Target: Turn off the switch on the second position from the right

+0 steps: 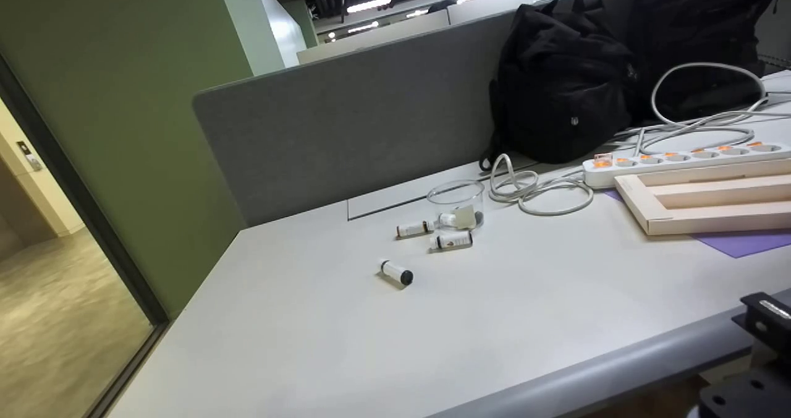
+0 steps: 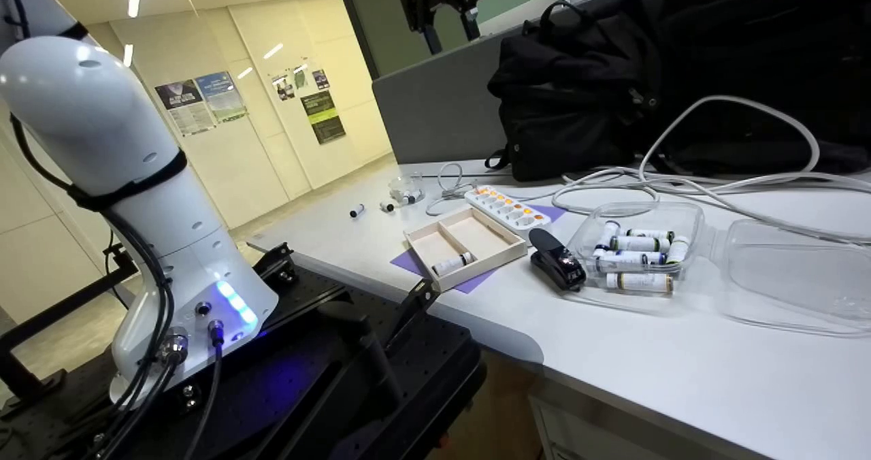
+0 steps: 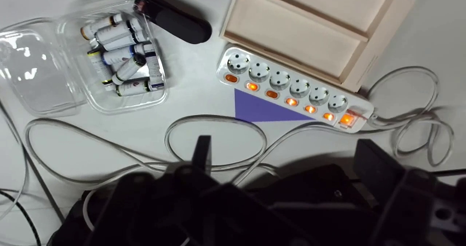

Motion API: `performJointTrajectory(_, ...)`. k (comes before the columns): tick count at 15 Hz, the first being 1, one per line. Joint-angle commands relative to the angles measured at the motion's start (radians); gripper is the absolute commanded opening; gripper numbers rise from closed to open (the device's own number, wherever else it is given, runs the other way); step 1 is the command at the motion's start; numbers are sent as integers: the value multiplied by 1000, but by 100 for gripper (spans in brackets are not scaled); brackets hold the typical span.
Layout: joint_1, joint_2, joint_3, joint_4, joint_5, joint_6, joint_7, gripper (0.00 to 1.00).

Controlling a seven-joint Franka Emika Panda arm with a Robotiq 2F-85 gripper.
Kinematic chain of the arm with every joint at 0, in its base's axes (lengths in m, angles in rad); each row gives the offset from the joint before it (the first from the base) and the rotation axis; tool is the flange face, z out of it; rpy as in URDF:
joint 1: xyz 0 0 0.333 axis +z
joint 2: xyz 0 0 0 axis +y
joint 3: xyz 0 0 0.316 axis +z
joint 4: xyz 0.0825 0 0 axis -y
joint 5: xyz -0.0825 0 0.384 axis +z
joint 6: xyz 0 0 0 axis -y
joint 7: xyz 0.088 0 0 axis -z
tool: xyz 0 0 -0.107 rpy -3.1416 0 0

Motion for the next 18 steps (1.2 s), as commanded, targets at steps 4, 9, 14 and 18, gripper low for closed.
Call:
performJointTrajectory(4,-24,364,-3,183,269,114,87,100)
performJointTrajectory(9,-46,373,21,160,258,139,59,100)
performJointTrajectory(14,-46,368,21,165,259,138,60,100)
performJointTrajectory(18,-60,450,45,219,315,121,31,75)
